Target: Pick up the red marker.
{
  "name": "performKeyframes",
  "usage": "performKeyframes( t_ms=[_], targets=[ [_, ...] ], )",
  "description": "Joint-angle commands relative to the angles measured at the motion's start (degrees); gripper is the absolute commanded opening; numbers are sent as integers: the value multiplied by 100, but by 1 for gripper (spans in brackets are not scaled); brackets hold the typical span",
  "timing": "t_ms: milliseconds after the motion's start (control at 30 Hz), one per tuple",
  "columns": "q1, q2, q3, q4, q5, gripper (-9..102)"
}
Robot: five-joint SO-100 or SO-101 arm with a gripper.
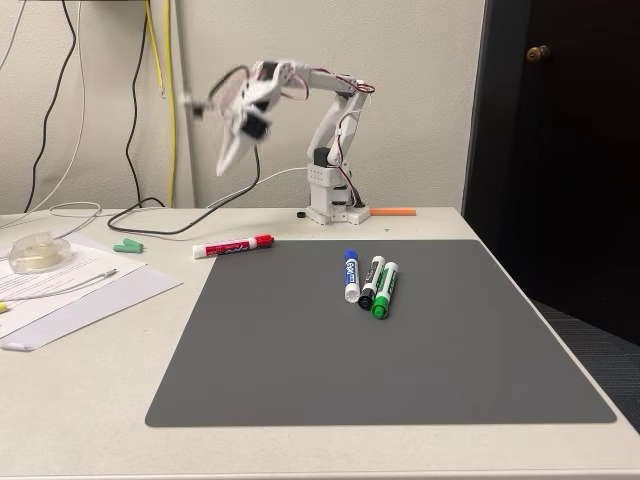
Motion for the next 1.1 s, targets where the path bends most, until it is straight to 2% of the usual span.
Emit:
performKeyframes(
  t_ms=[0,100,400,533,700,933,1067],
  targets=[
    [0,-9,176,-53,-229,0],
    [44,-70,352,-229,-185,0],
    [-53,-791,369,9,-545,0],
    [-97,-958,422,-9,211,0],
    [-167,-1090,360,211,404,0],
    [-255,-1107,501,255,439,17],
    [-308,-1345,501,114,448,18]
  ],
)
